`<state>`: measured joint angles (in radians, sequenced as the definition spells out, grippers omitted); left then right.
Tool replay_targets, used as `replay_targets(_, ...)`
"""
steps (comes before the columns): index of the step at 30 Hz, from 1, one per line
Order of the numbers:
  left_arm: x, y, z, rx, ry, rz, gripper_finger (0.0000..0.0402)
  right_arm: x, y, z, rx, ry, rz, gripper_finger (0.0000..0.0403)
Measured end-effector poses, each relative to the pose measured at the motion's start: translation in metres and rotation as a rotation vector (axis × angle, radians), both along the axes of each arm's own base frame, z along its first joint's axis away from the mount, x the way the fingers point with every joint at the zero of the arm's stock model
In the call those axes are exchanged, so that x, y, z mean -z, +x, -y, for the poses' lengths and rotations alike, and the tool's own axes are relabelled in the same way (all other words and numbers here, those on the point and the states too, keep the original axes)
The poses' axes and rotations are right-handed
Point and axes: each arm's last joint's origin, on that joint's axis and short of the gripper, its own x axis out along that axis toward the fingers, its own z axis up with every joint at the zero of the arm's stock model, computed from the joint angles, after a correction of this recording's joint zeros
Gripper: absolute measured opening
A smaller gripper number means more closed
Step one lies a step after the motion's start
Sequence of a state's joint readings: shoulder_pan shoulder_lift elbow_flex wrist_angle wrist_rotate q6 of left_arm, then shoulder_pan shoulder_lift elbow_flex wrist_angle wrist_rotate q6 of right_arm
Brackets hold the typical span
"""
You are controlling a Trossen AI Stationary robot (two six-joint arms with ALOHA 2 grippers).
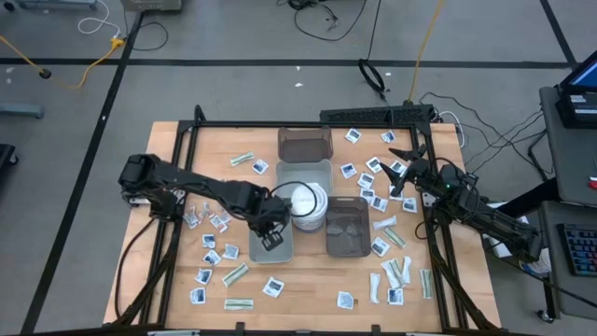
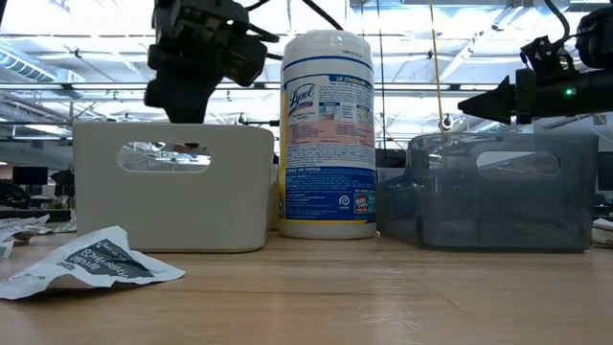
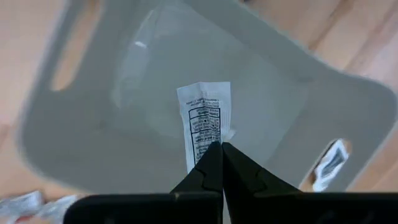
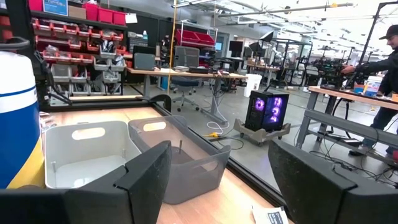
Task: Pick & Place First Aid Supplies
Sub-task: Put the ointment pack into the bottom gray bin
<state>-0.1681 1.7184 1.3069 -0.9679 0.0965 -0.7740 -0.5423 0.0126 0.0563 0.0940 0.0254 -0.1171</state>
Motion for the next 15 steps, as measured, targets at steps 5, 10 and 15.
replay_targets(5, 0.0046, -0.0028, 0.0047, -0.004, -0.014, -0.015, 0.0003, 0.0, 0.0, 0.0, 0.0, 0.0, 0.0, 0.0263)
replay_targets(10, 0.0047, -0.0023, 0.0026, -0.037, -0.01, -0.016, 0.0043, 0.0, 0.0, 0.0, 0.0, 0.0, 0.0, 0.0263)
replay_targets(15, 0.0044, -0.0005, 0.0027, -0.039, -0.004, 0.005, 0.0119, 0.0, 0.0, 0.0, 0.0, 0.0, 0.001, 0.0263)
